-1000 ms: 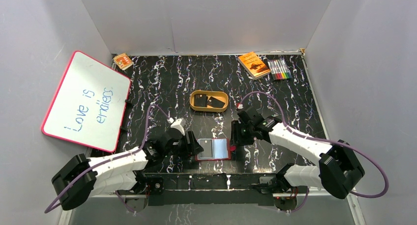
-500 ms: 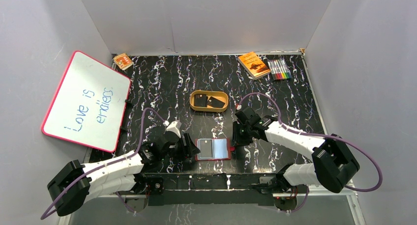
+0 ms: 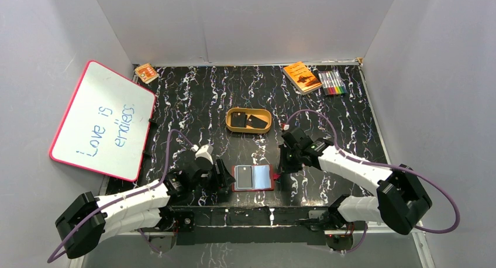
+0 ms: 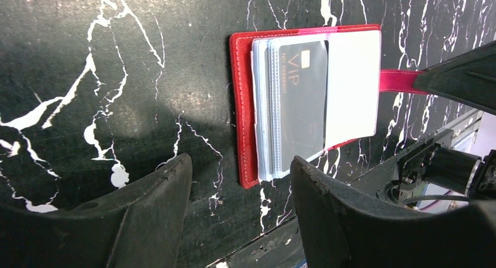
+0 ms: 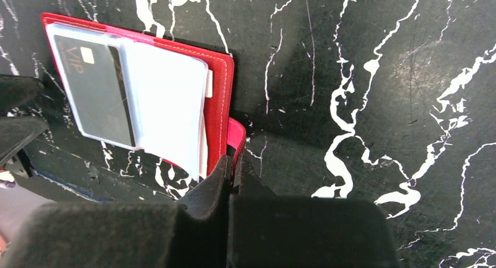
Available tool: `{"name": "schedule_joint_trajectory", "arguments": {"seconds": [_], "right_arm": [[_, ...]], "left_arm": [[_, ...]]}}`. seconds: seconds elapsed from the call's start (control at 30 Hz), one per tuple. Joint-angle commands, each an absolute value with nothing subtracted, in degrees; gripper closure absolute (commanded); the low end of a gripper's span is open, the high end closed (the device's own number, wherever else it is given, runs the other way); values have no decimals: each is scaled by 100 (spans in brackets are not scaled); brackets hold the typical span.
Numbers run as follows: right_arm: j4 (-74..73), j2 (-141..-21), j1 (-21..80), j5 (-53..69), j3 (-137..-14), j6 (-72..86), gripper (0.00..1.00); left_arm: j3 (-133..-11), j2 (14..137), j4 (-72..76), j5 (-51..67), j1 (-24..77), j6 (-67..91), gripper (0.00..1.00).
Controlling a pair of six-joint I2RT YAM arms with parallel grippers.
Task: Put the credit cards into the card holder
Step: Close the card holder at the center of the board.
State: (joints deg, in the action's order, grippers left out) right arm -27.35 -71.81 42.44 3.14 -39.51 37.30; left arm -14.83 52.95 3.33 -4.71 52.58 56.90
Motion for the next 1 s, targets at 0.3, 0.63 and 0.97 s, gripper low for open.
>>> {"name": "schedule_joint_trajectory", "arguments": {"seconds": [0.3, 0.63, 0.97], "right_arm": [[-2617, -6492, 4227, 428, -4068, 3575, 100], [-2283, -6159, 4228, 835, -3741, 3665, 100], [-906, -6392, 4227, 2136, -3849, 3919, 100]], "left_arm": [[-1751, 5263, -504, -1060, 5224, 5777, 41], [-1794, 5251, -506, -1100, 5212, 5685, 41], [-1841, 5698, -415, -1047, 5205, 5721, 50]]}}
